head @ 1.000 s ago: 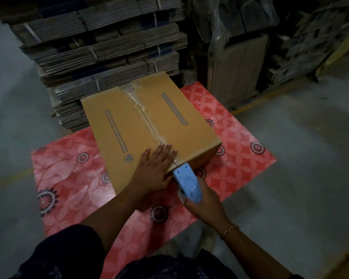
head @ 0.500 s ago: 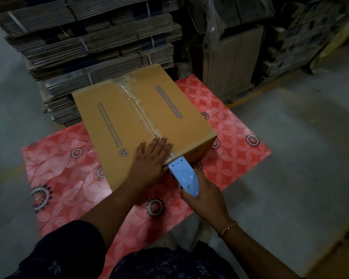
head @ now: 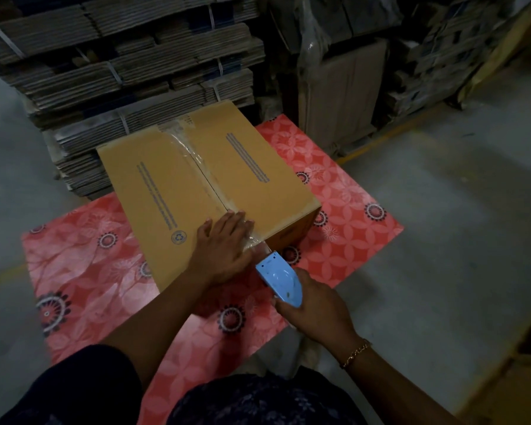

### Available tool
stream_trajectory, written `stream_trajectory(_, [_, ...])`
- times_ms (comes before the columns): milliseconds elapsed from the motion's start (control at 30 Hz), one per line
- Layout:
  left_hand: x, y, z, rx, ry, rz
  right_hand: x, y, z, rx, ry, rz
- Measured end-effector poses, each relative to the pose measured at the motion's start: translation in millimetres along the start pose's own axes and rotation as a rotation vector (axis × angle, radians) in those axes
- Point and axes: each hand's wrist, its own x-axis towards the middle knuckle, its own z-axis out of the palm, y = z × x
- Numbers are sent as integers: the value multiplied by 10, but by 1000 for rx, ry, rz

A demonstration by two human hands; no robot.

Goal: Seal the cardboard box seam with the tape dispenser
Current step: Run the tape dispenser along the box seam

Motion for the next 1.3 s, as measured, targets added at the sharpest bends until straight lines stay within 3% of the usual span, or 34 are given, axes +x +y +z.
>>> stream_trajectory(167, [33, 99, 170, 130, 129, -38, 12, -31, -20, -15, -8, 12])
stream_trajectory(400, [27, 99, 135, 118, 92, -48, 282, -293, -200, -97, -117, 66])
stream_trajectory(533, [34, 102, 145, 191, 145, -30, 247, -44, -188, -260, -496, 126])
stream_trajectory(600, [36, 105, 181, 246, 192, -11, 58, 274, -26, -248, -556, 221])
stream_trajectory(833, [56, 72, 251, 347, 229, 56, -34, 542, 40, 1, -333, 229])
stream_trajectory(1067, [27, 60, 174, 316, 88, 43, -49, 442, -129, 136, -221, 196])
stream_trajectory(1300, [98, 264, 223, 327, 210, -41, -71, 508, -278, 129, -169, 179])
